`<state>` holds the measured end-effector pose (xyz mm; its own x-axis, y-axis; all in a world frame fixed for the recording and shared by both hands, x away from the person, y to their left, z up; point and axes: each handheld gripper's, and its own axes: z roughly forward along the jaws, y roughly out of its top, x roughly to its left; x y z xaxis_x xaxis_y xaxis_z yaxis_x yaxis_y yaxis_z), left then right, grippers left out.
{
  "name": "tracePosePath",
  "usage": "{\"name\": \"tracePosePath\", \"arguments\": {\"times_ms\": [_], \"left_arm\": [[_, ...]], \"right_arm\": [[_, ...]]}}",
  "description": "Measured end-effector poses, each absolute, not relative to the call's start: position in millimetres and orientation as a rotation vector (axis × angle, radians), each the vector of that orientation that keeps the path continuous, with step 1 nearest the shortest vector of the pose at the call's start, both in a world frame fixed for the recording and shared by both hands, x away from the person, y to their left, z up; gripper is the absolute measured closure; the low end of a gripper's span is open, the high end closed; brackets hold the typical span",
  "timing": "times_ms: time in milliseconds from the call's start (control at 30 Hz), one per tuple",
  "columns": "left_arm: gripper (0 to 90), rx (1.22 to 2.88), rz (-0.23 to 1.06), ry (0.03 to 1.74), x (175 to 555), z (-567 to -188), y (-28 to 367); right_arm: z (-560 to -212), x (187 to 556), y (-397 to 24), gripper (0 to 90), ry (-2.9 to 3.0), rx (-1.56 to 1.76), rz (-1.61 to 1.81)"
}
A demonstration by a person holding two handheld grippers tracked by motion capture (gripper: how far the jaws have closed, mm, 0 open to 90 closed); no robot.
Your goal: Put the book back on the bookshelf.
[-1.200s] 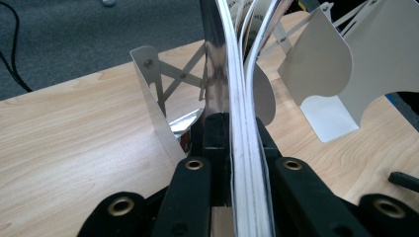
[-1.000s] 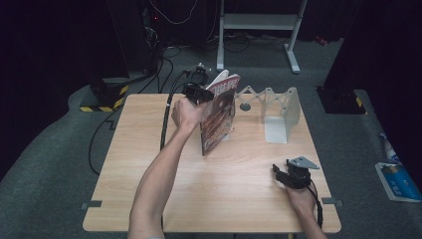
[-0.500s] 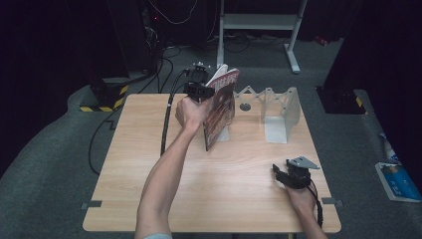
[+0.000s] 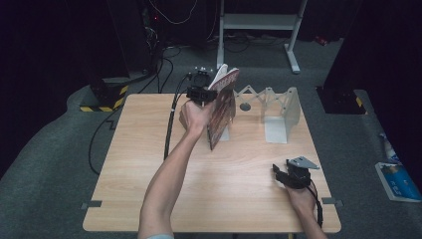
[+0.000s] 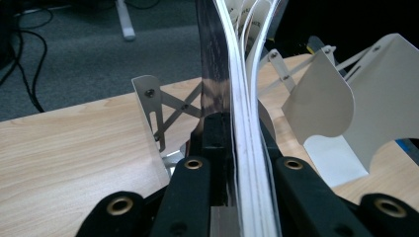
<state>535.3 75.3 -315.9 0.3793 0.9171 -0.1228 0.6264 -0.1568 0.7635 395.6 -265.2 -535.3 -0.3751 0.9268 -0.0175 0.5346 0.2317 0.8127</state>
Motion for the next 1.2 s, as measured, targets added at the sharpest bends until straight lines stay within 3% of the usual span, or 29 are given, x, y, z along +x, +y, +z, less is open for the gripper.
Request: {"name": "tracePosePath", "arguments": {"times_ms": [167, 433, 567, 1200], "left_arm": [[75.6, 1.903, 0.397, 1.353, 537, -311, 81], [77.1, 1.934, 0.384, 1.381, 539, -306, 85], [82.9, 1.93, 0.401, 1.395, 539, -305, 86], [83.3, 1.825, 0.49, 1.353, 534, -315, 79]], "right_arm": [[-535, 396, -265, 38.4, 2.005, 1.336, 1.009], [-535, 396, -265, 38.3, 2.003, 1.334, 1.01], [-535, 395, -265, 38.3, 2.005, 1.336, 1.009], [-535, 395, -265, 38.3, 2.006, 1.336, 1.009]]}}
